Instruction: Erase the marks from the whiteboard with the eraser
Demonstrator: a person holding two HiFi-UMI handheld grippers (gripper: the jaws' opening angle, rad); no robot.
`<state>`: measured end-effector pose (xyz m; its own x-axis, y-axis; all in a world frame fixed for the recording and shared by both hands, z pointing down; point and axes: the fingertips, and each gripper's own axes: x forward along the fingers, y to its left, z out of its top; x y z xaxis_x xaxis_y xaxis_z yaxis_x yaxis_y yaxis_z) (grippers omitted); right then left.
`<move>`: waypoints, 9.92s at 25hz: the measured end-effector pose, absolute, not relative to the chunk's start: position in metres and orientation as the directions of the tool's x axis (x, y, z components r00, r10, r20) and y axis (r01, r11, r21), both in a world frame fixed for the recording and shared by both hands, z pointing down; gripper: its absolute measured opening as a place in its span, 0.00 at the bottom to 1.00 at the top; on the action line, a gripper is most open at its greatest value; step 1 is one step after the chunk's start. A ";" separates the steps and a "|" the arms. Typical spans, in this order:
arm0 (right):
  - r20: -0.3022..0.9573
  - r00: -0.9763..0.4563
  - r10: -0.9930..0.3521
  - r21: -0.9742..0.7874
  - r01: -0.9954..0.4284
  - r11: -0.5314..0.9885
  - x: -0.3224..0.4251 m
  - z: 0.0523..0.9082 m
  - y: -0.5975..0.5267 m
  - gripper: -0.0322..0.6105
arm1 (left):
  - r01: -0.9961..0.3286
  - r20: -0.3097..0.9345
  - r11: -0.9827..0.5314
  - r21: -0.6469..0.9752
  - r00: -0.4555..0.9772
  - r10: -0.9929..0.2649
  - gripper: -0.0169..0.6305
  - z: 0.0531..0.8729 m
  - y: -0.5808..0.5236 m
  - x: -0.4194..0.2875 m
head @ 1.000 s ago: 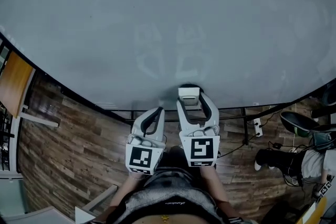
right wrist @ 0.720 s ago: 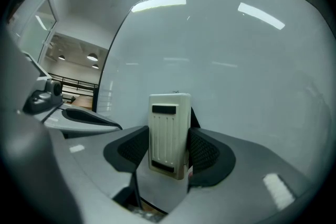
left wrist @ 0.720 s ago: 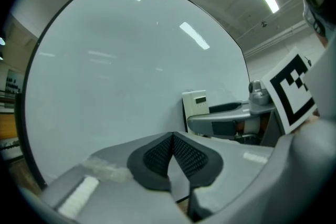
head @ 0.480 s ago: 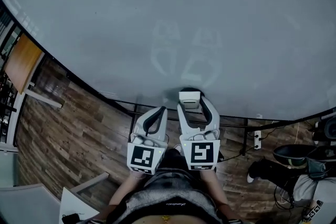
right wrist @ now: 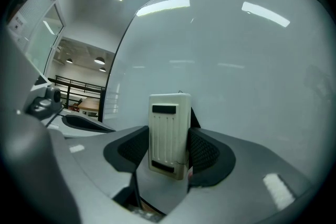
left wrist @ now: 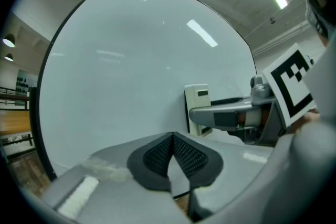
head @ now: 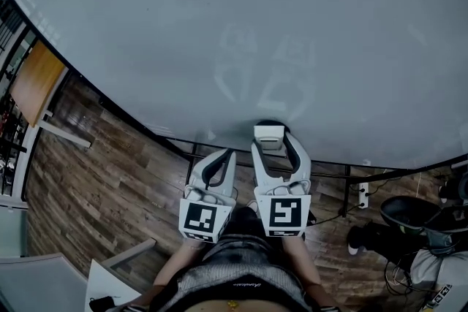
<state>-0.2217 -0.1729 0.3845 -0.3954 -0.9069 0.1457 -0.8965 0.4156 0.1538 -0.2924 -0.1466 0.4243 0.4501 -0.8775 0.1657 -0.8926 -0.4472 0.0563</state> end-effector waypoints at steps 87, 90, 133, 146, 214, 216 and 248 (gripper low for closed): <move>0.089 -0.460 -0.884 0.187 -0.864 0.468 -0.390 0.352 -0.178 0.43 | -0.846 0.177 -0.533 0.029 0.529 -0.830 0.03 0.430 -0.172 -0.445; 0.076 -0.462 -0.884 0.177 -0.866 0.467 -0.363 0.349 -0.175 0.43 | -0.847 0.181 -0.531 0.022 0.526 -0.831 0.03 0.429 -0.167 -0.420; 0.105 -0.473 -0.875 0.236 -0.843 0.484 -0.112 0.353 -0.155 0.43 | -0.813 0.175 -0.582 0.027 0.577 -0.798 0.03 0.424 -0.130 -0.182; 0.115 -0.401 -0.909 0.245 -0.875 0.418 -0.109 0.354 -0.156 0.43 | -0.770 0.147 -0.637 0.044 0.635 -0.758 0.03 0.420 -0.131 -0.188; 0.109 -0.480 -0.870 0.255 -0.833 0.491 0.154 0.379 -0.106 0.43 | -0.882 0.074 -0.472 0.012 0.471 -0.879 0.03 0.391 -0.082 0.072; 0.098 -0.472 -0.876 0.248 -0.841 0.481 0.155 0.377 -0.098 0.43 | -0.874 0.073 -0.486 0.015 0.486 -0.871 0.03 0.389 -0.077 0.077; 0.049 -0.407 -0.912 0.157 -0.899 0.409 0.029 0.380 0.069 0.43 | -0.829 0.037 -0.556 -0.057 0.555 -0.831 0.03 0.391 0.060 -0.018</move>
<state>0.0293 0.0687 0.3796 -0.4071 -0.9121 0.0485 -0.8987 0.4095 0.1571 -0.0184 0.0596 0.3908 0.5548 -0.8312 0.0369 -0.8292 -0.5560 -0.0574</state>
